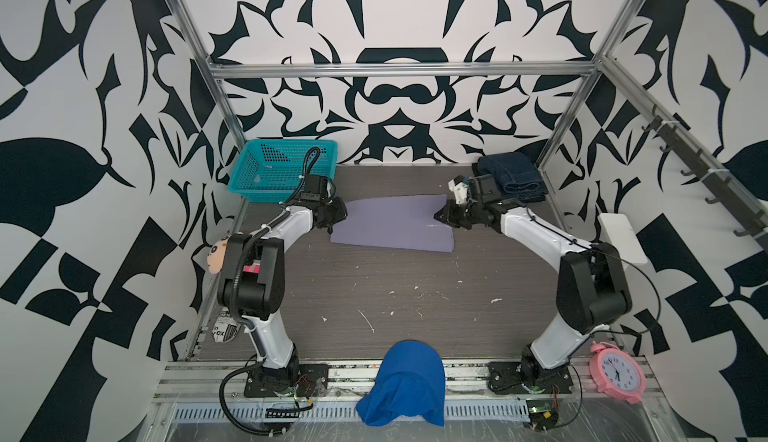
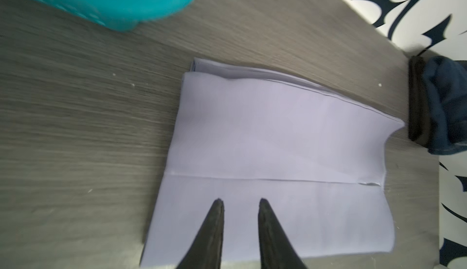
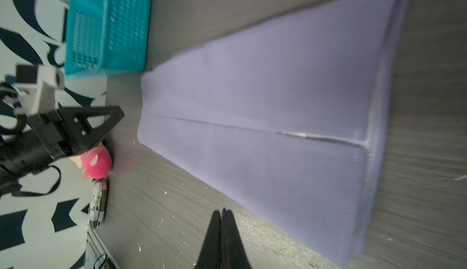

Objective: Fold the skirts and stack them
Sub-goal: 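Lay the folded edge down and open both grippers, then press the folded lavender skirt flat with both grippers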

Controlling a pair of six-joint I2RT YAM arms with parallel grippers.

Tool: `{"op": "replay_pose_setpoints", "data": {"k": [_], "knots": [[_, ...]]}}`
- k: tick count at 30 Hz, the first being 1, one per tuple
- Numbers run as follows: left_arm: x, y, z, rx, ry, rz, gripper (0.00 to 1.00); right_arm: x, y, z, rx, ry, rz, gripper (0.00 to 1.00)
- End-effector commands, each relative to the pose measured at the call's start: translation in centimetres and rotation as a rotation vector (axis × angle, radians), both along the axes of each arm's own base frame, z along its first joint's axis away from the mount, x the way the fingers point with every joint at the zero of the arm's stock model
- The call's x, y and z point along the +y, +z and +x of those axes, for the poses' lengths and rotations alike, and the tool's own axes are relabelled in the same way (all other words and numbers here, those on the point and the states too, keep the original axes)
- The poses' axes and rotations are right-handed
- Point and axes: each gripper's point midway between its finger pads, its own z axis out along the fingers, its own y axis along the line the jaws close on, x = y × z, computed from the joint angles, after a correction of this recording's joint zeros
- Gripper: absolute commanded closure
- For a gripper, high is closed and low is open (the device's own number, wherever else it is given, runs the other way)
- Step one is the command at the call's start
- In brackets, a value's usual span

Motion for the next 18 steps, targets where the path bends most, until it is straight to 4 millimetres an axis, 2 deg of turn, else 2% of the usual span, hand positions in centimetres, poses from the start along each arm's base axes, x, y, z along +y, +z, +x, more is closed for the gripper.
{"op": "replay_pose_setpoints", "data": {"k": [1,7,10,14,18], "knots": [[-0.4,-1.6,0.1,0.009,0.017,-0.057,0.73,0.4,-1.1,1.0,-0.044,0.005,0.002,0.96],[-0.2,-5.4,-1.4,0.072,0.039,-0.068,0.74,1.1,-7.4,1.2,0.040,0.030,-0.014,0.98],[0.2,-6.4,-2.2,0.098,0.045,-0.048,0.75,1.0,-9.5,1.0,0.073,0.024,-0.025,0.98],[1.0,-7.7,-2.9,0.128,0.064,-0.024,0.76,0.5,-11.0,0.8,0.096,0.009,-0.043,0.98],[1.3,-7.8,-3.0,0.132,0.068,-0.029,0.77,0.7,-10.1,0.8,0.087,0.006,-0.028,0.98]]}}
